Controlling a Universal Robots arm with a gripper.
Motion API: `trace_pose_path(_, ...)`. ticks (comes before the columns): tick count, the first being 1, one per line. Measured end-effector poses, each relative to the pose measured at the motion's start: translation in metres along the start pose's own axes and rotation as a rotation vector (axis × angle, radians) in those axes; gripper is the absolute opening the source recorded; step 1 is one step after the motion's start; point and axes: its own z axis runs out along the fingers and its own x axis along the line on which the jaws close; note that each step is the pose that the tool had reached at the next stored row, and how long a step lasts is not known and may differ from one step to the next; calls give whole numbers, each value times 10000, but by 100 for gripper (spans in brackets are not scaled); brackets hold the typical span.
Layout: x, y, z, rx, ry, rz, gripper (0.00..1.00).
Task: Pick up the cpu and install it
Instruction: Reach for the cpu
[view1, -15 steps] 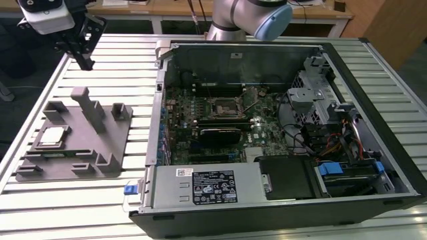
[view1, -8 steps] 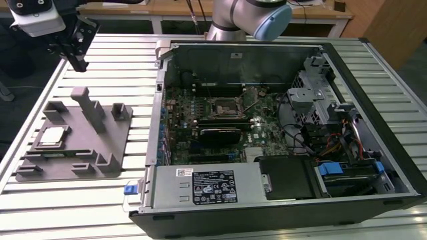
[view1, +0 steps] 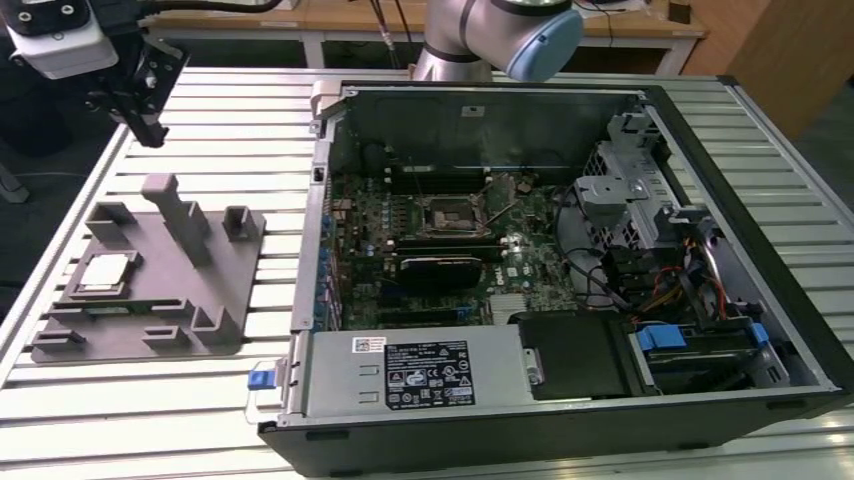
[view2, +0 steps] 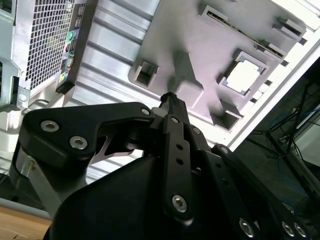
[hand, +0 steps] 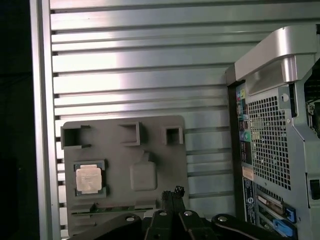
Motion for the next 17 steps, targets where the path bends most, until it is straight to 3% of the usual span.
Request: trace_pose_path(17, 186, -109, 66, -12, 2, 0, 11)
